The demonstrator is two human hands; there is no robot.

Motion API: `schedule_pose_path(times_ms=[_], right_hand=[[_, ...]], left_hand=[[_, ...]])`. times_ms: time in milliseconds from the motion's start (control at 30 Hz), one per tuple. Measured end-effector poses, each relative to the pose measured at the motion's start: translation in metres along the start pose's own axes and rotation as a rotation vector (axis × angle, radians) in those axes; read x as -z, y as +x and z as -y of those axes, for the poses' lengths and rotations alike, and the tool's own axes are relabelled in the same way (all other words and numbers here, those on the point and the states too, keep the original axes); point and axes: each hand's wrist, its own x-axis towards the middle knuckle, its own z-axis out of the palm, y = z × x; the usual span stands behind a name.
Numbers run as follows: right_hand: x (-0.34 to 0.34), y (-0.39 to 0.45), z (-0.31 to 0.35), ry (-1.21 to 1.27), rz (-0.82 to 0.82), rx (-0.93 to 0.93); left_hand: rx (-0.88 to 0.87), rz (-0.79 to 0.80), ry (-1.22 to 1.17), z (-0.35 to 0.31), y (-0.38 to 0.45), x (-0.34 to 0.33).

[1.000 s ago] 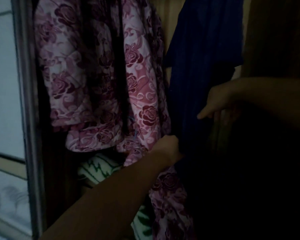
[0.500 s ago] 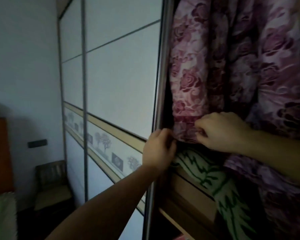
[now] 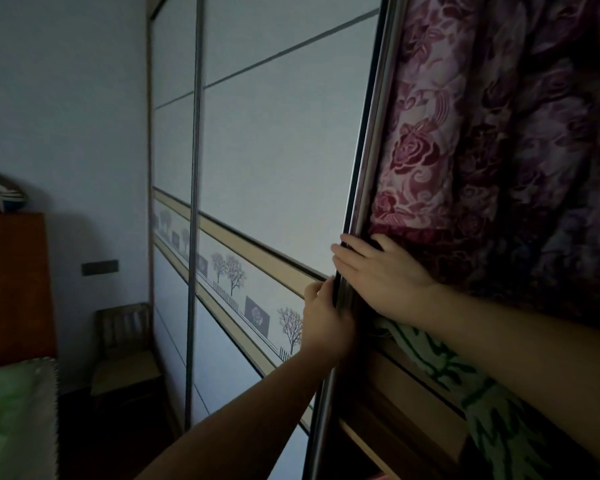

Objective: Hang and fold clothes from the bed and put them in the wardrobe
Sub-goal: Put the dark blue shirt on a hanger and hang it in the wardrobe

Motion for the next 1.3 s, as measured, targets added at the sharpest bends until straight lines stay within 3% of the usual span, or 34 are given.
schedule_pose_path(times_ms=[367,833,1067,1300], right_hand=[[0.017,-0.001,-0.003,-0.117,-0.059,0.084],[0.086,-0.096,-0.027,-0.029,0.072,0.156],[0.145,-0.160,-0.041,-0.124,0.427,0.150],[0.178,-0.203,-0.056,-0.124,0.635,0.190]], left_hand=[[-0.021,-0.130,-0.103,0.003,-0.010,-0.012],[0.082,-0.027,-0.268,-0.059,-0.089,-0.041],[0.164,0.010,-0.388,-0.108,-0.151,-0.073],[0.191,0.343,-0.625,-0.138,-0.184,-0.094]])
